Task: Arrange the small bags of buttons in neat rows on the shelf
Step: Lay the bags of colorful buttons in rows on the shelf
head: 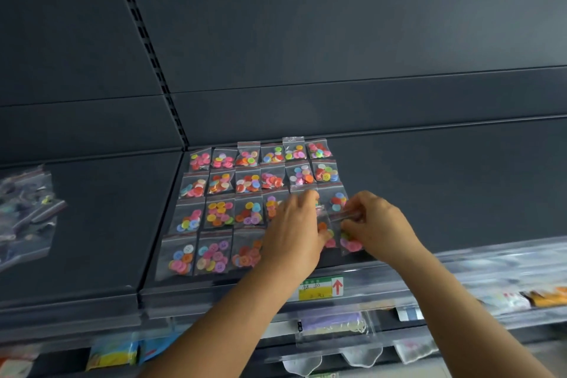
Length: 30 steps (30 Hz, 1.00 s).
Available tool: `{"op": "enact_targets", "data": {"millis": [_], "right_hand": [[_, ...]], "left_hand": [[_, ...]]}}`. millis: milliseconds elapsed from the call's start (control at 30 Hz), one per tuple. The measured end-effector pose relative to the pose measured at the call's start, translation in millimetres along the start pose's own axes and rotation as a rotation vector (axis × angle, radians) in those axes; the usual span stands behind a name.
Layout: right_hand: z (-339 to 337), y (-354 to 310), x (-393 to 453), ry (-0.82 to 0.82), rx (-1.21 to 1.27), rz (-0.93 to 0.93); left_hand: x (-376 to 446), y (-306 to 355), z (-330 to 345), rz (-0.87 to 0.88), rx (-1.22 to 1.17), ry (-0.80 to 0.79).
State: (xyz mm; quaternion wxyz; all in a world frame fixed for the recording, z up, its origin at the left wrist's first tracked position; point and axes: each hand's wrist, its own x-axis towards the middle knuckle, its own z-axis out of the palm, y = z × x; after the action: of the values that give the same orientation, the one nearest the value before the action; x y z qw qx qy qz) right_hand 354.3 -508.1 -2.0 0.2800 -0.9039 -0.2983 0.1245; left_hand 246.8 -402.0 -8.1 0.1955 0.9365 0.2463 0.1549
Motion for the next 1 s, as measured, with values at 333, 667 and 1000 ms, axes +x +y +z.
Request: {"op": "enact_targets", "data": {"millis": [333, 667, 1000], "right_hand": [[-9, 2, -12, -0.186, -0.174, -0.176], [-1, 1, -10, -0.116, -0.162, -0.172], [16, -41, -4, 0.003, -0.211, -0.408]], "left_hand": [[-9, -7, -2, 0.177, 0.036, -0.133], [-10, -6, -10, 0.198, 0.053, -0.213], [-19, -38, -45, 0.162, 0.160, 0.000]]}}
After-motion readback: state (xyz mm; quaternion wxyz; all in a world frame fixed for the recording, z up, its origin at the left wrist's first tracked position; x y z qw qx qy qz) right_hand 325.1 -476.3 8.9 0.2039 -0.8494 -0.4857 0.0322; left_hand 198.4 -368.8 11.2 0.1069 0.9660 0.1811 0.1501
